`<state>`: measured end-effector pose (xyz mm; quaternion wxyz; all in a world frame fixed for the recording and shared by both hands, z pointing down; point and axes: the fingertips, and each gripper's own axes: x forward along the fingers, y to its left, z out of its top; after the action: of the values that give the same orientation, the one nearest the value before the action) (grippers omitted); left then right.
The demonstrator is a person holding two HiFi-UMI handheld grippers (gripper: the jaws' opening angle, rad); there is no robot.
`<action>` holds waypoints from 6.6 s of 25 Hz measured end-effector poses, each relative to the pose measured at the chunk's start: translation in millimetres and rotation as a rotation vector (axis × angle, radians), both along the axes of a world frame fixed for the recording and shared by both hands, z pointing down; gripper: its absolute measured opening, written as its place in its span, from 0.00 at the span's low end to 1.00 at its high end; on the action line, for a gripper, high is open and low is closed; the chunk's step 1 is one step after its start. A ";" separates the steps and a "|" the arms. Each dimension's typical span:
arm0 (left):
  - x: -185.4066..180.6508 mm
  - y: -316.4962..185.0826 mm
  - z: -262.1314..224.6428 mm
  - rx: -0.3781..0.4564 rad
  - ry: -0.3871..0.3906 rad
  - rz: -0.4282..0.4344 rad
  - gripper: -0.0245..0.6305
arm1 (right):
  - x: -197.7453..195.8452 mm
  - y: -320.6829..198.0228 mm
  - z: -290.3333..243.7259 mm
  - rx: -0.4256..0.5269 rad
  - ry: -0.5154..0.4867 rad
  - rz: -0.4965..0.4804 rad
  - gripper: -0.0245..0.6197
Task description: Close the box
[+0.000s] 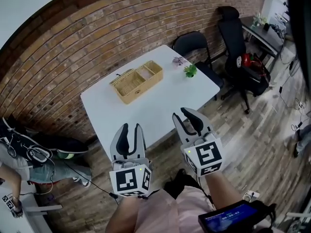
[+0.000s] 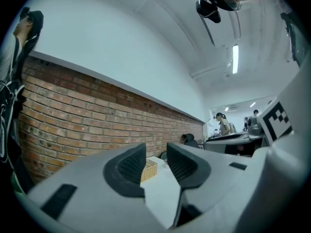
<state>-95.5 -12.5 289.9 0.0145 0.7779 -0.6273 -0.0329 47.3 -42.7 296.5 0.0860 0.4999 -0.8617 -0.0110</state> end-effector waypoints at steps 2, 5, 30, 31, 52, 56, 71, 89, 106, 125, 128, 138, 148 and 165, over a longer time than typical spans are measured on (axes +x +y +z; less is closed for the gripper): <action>2.3 -7.1 3.6 -0.009 -0.002 0.004 0.25 | 2.3 -7.0 2.0 -0.003 -0.003 0.004 0.20; 3.1 -20.0 9.7 -0.024 -0.007 0.003 0.25 | 2.0 -21.0 6.8 -0.013 -0.007 0.000 0.20; -3.6 -215.8 49.4 -0.175 -0.050 -0.299 0.23 | -15.7 -272.6 48.5 -0.154 -0.074 -0.326 0.20; -4.8 -220.0 46.8 -0.170 -0.049 -0.312 0.22 | -18.6 -280.0 45.4 -0.147 -0.074 -0.343 0.20; -77.9 -256.6 18.2 -0.096 -0.028 -0.454 0.22 | -86.4 -340.3 18.4 -0.083 -0.040 -0.459 0.20; -90.8 -270.3 23.0 -0.104 -0.026 -0.444 0.22 | -97.7 -354.3 22.6 -0.088 -0.011 -0.458 0.20; -180.2 -350.1 28.0 -0.142 -0.073 -0.450 0.22 | -152.7 -435.5 39.4 -0.130 0.092 -0.517 0.21; -222.9 -389.2 221.7 -0.607 0.350 -0.245 0.22 | -199.2 -482.9 214.6 -0.752 0.337 -0.742 0.25; -203.3 -395.7 264.3 -0.778 0.872 -0.061 0.30 | -218.6 -448.0 254.2 -1.528 0.069 -0.995 0.36; -200.3 -398.4 270.1 -0.781 0.986 -0.084 0.30 | -220.0 -448.6 269.8 -1.579 0.114 -1.004 0.35; -204.9 -399.8 263.0 -0.753 0.977 -0.102 0.30 | -227.5 -450.0 257.7 -1.553 0.044 -1.026 0.31; -209.9 -401.8 232.7 -0.696 0.886 -0.093 0.30 | -233.7 -460.7 231.6 -1.417 -0.016 -1.017 0.21; -208.9 -395.6 197.6 -0.636 0.805 -0.095 0.29 | -227.2 -465.6 201.7 -1.201 0.010 -1.000 0.15; -190.8 -366.9 152.5 -0.545 0.719 -0.106 0.26 | -208.3 -435.7 146.0 -0.861 0.055 -1.070 0.15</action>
<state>-286.3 -379.4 442.4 0.4339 0.6518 -0.6071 -0.1355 -161.0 -478.4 442.5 0.2816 -0.0738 -0.9152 0.2787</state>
